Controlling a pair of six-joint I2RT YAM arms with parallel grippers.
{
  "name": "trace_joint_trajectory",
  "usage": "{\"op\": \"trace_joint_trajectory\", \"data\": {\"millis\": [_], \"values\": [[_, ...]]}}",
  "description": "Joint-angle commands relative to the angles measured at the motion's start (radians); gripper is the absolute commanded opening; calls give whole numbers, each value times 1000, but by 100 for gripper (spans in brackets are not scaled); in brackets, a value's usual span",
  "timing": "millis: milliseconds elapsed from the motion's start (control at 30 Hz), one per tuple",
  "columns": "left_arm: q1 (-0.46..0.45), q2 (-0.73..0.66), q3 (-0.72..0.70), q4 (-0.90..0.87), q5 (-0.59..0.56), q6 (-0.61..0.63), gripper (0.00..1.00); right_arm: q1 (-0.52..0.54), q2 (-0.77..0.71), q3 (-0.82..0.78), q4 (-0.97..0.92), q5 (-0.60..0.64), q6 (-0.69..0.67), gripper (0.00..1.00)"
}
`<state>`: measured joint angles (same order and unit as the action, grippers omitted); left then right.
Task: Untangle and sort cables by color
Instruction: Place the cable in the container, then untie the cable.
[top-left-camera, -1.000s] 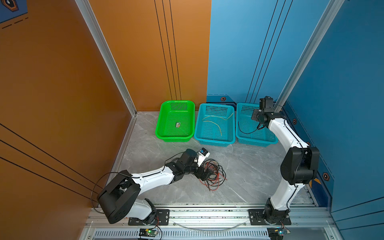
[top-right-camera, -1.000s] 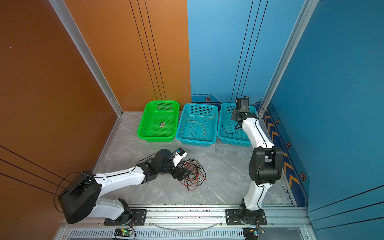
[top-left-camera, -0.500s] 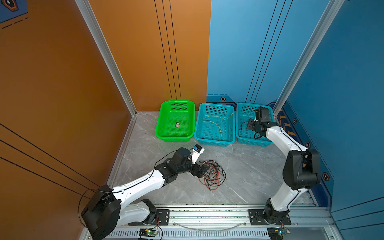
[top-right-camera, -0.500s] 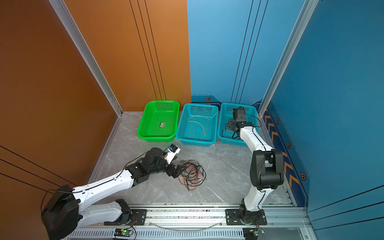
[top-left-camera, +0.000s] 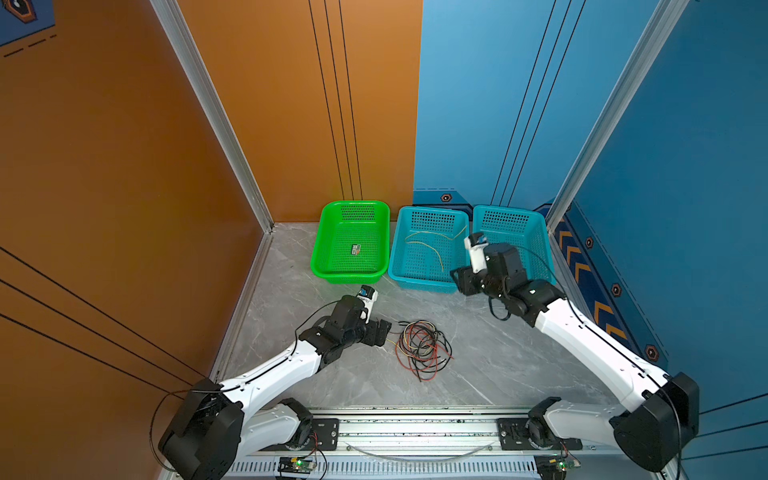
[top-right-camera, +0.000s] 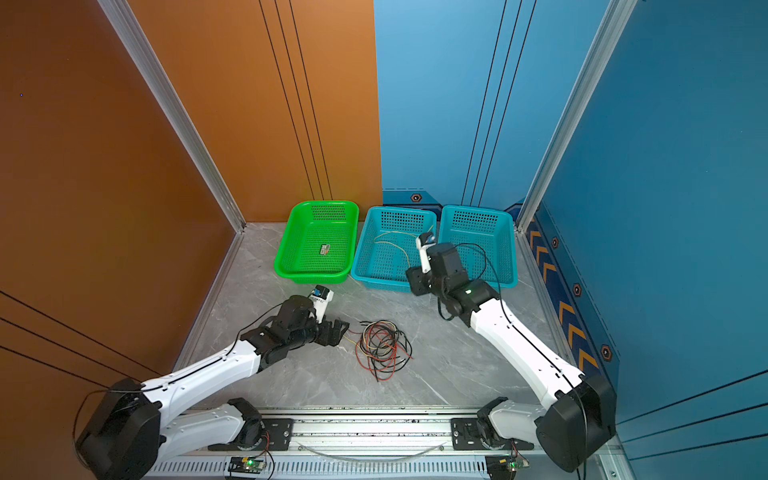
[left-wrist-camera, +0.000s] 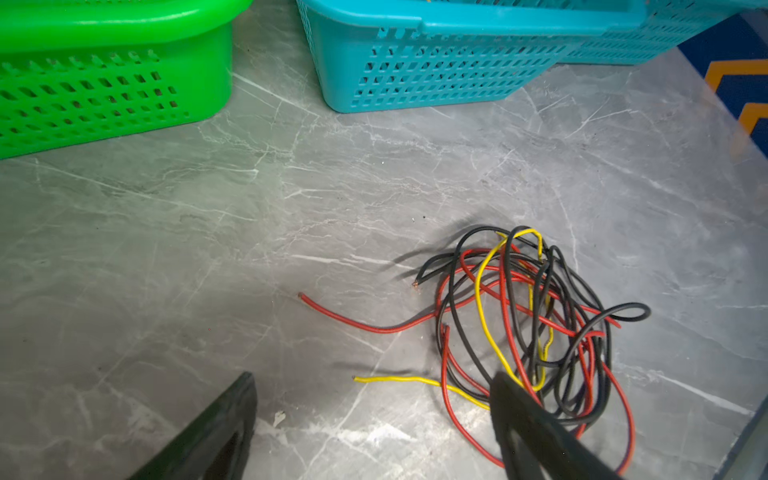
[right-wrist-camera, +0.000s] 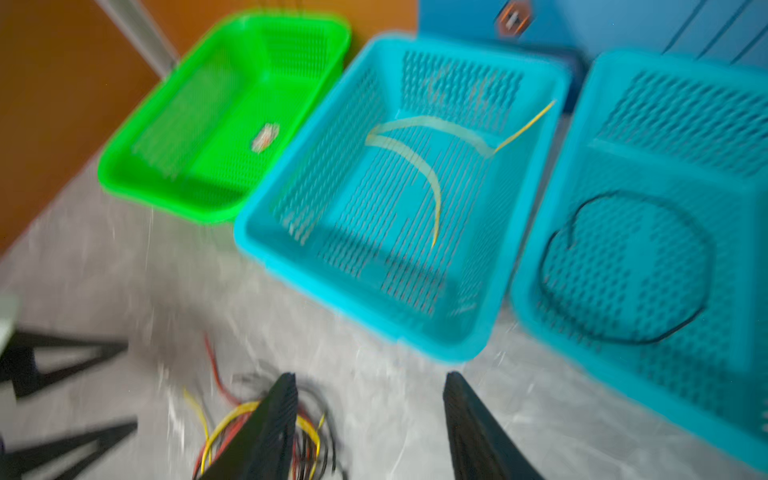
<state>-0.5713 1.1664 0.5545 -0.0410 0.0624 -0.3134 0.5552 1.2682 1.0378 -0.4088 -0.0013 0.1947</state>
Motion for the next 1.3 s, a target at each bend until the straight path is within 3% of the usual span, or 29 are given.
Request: {"op": "trace_joint_trajectory", "data": {"millis": [0, 167, 467, 867, 1033, 1133, 1267], "values": [[35, 55, 5, 6, 20, -51, 76, 84, 8, -88, -37, -8, 22, 56], [45, 168, 55, 23, 18, -91, 70, 189, 49, -158, 21, 48, 61, 58], [48, 341, 142, 18, 24, -133, 68, 217, 102, -202, 68, 61, 108, 58], [18, 462, 199, -39, -79, -124, 49, 245, 154, -238, 102, 105, 135, 58], [2, 492, 212, -55, -89, -112, 29, 260, 178, -241, 105, 112, 141, 57], [-8, 508, 212, -57, -102, -105, 25, 268, 178, -249, 108, 125, 141, 57], [-12, 527, 219, -65, -86, -101, 12, 270, 196, -252, 109, 137, 148, 57]]}}
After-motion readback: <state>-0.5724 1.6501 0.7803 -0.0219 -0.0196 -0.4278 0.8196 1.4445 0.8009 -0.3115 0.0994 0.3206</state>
